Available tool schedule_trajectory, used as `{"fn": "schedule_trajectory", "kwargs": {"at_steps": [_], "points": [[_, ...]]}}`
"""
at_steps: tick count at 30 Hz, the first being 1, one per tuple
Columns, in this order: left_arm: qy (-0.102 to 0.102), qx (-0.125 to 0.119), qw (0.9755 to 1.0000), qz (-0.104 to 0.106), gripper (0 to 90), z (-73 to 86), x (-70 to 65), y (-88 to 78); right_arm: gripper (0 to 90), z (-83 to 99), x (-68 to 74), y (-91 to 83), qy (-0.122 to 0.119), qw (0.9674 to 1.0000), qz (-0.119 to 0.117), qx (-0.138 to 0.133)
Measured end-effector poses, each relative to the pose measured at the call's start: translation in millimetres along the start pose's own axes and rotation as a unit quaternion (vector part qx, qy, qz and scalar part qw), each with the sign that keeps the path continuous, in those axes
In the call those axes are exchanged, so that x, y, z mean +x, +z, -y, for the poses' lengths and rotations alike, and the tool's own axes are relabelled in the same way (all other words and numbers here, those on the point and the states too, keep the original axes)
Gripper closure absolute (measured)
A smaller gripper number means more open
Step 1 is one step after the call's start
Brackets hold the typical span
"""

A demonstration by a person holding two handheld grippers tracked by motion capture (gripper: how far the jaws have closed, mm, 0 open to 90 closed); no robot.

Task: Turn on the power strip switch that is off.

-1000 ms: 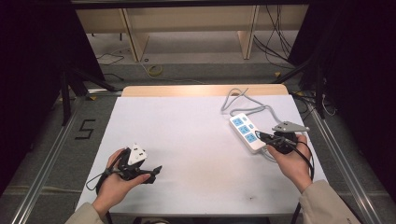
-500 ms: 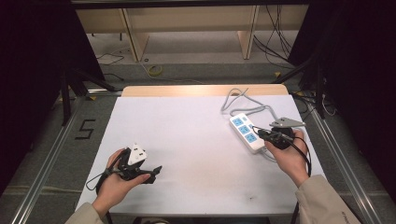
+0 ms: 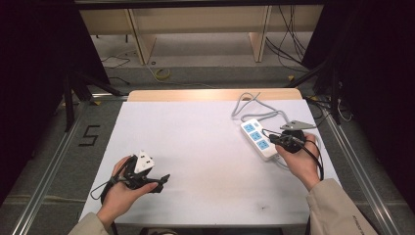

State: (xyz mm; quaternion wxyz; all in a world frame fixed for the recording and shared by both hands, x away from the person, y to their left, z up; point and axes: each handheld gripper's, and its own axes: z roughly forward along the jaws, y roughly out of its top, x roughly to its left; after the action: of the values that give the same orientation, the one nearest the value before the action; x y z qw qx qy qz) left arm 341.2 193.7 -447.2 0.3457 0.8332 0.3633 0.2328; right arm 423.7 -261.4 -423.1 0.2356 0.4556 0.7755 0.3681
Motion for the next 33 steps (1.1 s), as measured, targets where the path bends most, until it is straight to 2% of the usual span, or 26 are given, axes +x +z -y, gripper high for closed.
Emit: {"fn": "schedule_trajectory", "kwargs": {"at_steps": [33], "points": [[0.003, 0.000, 1.0000, 0.003, 16.1, -0.2, -0.6, 0.3, 90.0, -12.9, -8.6, 26.9, 0.010, 0.9998, 0.010, 0.014]]}}
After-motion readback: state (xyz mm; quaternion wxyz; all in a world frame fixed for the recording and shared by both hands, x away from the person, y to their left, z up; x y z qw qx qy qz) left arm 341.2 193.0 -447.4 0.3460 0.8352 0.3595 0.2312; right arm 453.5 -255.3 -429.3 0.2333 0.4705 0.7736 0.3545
